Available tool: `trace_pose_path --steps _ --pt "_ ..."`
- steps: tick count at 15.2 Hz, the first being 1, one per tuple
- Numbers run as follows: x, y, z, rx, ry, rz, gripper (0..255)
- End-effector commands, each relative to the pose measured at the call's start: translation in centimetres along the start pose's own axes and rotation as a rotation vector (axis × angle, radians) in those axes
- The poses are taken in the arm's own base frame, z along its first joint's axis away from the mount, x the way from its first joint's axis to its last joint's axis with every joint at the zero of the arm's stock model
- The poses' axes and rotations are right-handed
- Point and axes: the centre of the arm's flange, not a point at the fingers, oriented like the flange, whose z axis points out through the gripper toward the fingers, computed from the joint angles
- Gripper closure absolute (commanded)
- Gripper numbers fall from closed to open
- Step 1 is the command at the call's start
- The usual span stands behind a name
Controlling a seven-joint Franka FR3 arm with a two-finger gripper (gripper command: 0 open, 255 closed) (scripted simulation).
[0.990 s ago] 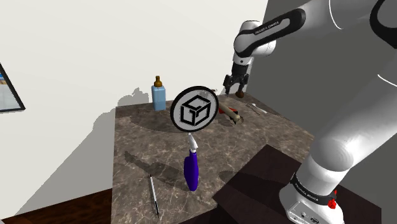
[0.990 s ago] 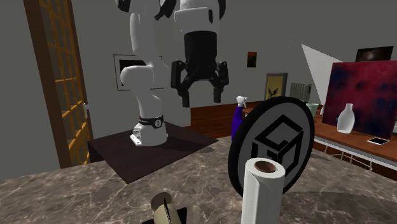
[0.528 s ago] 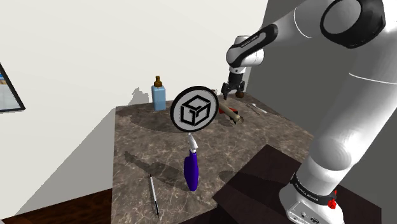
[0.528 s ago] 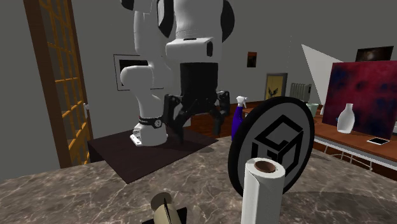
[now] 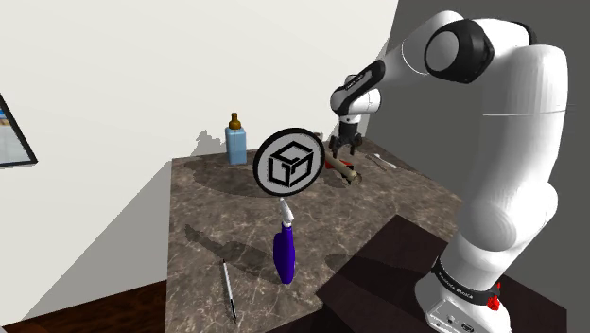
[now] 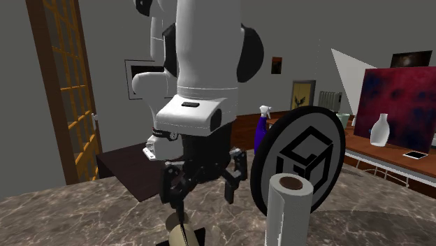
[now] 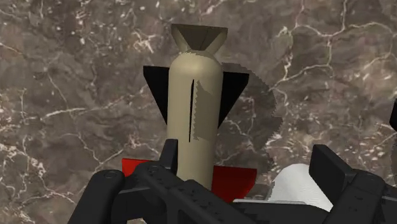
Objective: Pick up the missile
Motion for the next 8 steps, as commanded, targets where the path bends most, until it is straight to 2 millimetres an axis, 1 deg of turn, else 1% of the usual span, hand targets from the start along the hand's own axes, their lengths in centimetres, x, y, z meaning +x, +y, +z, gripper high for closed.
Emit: trace_pose_path --steps 1,4,5,8 --pt "1.7 1.4 2.1 -0.003 -0.013 0.012 0" --pt "3.8 3.3 5.0 -0.007 -0.033 0.031 0" --pt "4.2 3.7 5.6 -0.008 -0.036 0.035 0" --pt "4.3 3.7 7.2 -0.008 -0.036 0.035 0"
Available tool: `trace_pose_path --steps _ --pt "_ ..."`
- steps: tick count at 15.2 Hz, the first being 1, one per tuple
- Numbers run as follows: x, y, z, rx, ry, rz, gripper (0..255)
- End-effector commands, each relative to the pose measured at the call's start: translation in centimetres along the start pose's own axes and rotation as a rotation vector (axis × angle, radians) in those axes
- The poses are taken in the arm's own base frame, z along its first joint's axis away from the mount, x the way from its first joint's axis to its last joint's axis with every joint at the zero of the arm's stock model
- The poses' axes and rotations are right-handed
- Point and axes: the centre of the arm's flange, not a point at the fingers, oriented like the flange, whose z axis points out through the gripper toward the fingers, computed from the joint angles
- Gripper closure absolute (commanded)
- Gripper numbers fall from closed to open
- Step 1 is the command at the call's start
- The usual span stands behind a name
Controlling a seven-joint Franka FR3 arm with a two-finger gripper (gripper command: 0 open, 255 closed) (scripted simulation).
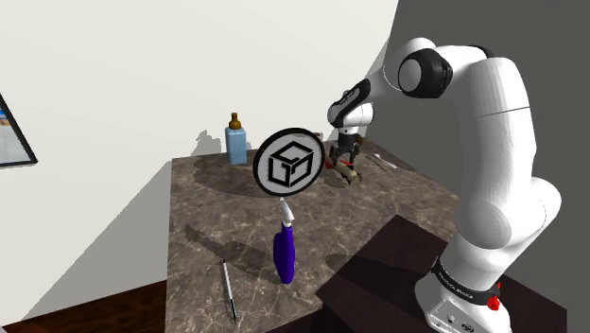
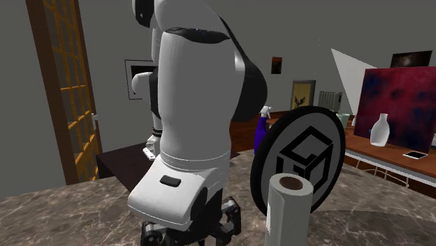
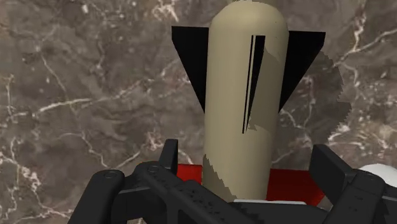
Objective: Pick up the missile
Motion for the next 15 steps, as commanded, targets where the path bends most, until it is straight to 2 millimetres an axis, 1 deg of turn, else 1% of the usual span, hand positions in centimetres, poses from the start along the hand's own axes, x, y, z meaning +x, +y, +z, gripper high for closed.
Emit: trace_pose_path --steps 1,4,6,7,15 --pt "0.1 0.2 1.0 0.0 0.0 0.0 0" --pt "0.2 0.1 2.6 0.0 0.0 0.0 0" --pt "0.3 0.1 2.9 0.0 0.0 0.0 0" --pt "0.2 0.1 2.9 0.0 0.0 0.0 255" --pt "0.3 0.1 2.9 0.0 0.0 0.0 255"
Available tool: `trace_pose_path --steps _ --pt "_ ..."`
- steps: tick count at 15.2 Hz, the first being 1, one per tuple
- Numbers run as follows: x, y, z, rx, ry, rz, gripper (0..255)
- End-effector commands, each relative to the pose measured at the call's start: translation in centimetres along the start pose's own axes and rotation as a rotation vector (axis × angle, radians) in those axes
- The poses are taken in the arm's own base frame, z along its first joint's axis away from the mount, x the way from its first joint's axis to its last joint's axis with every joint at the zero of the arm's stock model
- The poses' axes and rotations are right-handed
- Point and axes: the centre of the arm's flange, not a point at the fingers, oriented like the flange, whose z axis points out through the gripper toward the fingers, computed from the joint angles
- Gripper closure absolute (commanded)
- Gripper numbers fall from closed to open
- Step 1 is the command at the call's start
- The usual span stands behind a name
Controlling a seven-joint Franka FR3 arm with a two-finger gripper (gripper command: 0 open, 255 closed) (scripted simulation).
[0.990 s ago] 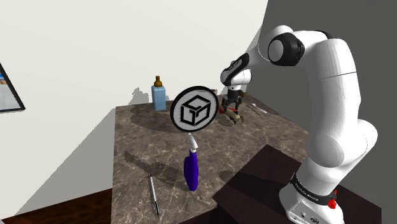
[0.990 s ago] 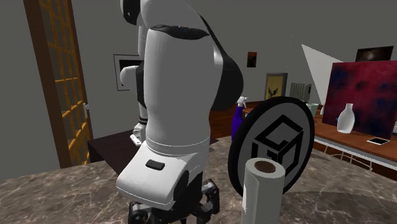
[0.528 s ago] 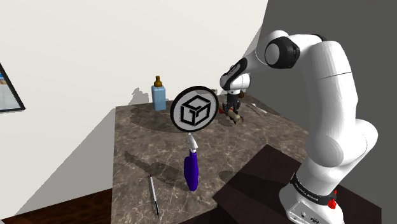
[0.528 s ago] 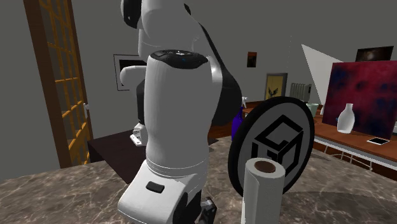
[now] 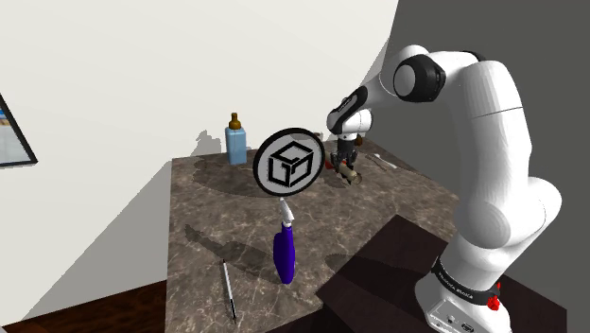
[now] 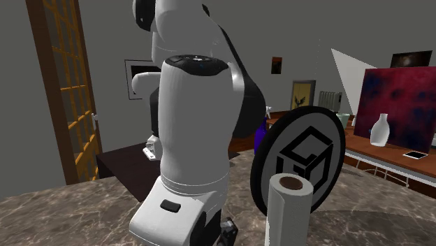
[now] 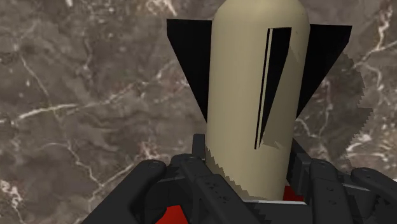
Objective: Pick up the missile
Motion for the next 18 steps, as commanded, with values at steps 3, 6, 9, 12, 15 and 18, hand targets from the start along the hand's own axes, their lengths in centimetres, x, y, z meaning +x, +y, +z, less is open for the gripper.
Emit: trace_pose_path --steps 3,6,9,12,15,18 --pt "-0.1 0.0 -0.9 -0.001 0.0 0.0 255" --pt "-0.2 0.1 -2.5 -0.001 0.0 0.0 255" --pt "-0.3 0.1 -4.1 -0.001 0.0 0.0 255" --pt "-0.5 0.1 -5.7 -0.001 0.0 0.0 255" --pt "-0.6 0.1 -7.3 -0.001 0.0 0.0 255" --pt "-0.7 0.2 -7.9 -0.001 0.0 0.0 255"
